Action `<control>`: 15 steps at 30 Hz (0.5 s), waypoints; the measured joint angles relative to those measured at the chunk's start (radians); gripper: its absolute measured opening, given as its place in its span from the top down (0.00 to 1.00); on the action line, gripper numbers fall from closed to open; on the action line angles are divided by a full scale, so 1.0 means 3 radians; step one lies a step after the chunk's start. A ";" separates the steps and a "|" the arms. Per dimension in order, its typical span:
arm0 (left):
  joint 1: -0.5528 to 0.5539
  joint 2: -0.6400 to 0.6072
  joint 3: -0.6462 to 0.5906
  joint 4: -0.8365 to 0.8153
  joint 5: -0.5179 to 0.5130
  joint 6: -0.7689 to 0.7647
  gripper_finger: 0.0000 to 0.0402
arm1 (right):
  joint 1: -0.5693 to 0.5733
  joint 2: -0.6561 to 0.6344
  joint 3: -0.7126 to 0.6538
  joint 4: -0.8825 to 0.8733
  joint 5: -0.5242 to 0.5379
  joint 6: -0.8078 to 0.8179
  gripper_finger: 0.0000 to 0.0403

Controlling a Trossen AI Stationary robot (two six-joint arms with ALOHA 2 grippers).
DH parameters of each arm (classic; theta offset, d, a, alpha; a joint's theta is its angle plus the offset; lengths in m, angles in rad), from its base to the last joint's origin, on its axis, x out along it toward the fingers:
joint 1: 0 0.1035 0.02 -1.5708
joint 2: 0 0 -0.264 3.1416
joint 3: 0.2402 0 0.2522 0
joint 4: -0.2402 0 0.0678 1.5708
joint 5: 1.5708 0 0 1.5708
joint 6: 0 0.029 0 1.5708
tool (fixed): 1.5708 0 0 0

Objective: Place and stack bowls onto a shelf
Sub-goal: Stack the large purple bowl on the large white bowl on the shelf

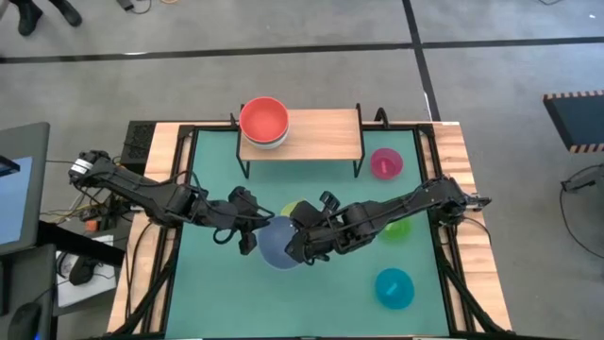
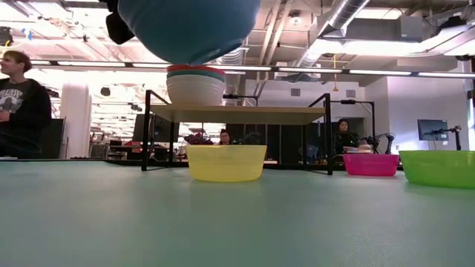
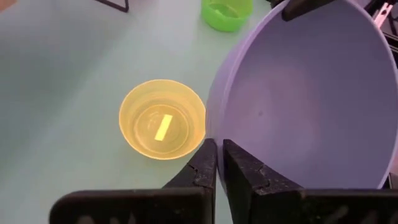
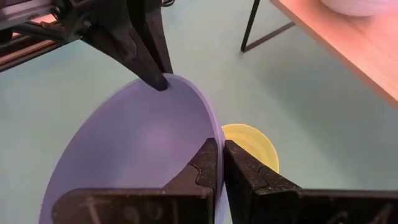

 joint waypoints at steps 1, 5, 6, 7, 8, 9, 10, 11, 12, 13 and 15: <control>0.0000 0.0000 0.0000 0.0001 -0.0010 -0.0001 1.00 | 0.0000 0.0000 0.0000 0.0000 0.0000 -0.0013 0.91; -0.0003 0.0004 0.0050 -0.0039 -0.0111 -0.0002 1.00 | 0.0001 -0.0004 0.0001 0.0020 -0.0011 -0.0049 0.88; 0.0000 0.0005 0.0078 -0.0061 -0.0158 -0.0002 1.00 | 0.0001 -0.0006 0.0003 0.0024 -0.0013 -0.0054 0.86; 0.0008 0.0006 0.0122 -0.0108 -0.0192 0.0000 1.00 | 0.0001 -0.0010 0.0006 0.0037 -0.0020 -0.0059 0.84; 0.0022 0.0006 0.0171 -0.0163 -0.0208 0.0006 1.00 | 0.0003 -0.0012 0.0008 0.0044 -0.0032 -0.0061 0.81; 0.0036 0.0006 0.0223 -0.0230 -0.0226 0.0011 1.00 | 0.0006 -0.0015 0.0010 0.0055 -0.0034 -0.0059 0.78; 0.0058 0.0006 0.0273 -0.0294 -0.0233 0.0016 1.00 | 0.0008 -0.0038 0.0010 0.0051 -0.0031 -0.0061 0.74; 0.0080 0.0006 0.0328 -0.0352 -0.0232 0.0033 1.00 | 0.0017 -0.0068 0.0008 0.0044 -0.0023 -0.0061 0.71; 0.0098 0.0006 0.0377 -0.0408 -0.0242 0.0040 1.00 | 0.0021 -0.0095 0.0008 0.0055 -0.0012 -0.0063 0.67; 0.0116 0.0003 0.0431 -0.0473 -0.0256 0.0051 1.00 | 0.0018 -0.0142 0.0008 0.0075 0.0000 -0.0066 0.63; 0.0158 -0.0009 0.0543 -0.0588 -0.0267 0.0092 1.00 | 0.0014 -0.0276 0.0008 0.0077 0.0101 -0.0084 0.57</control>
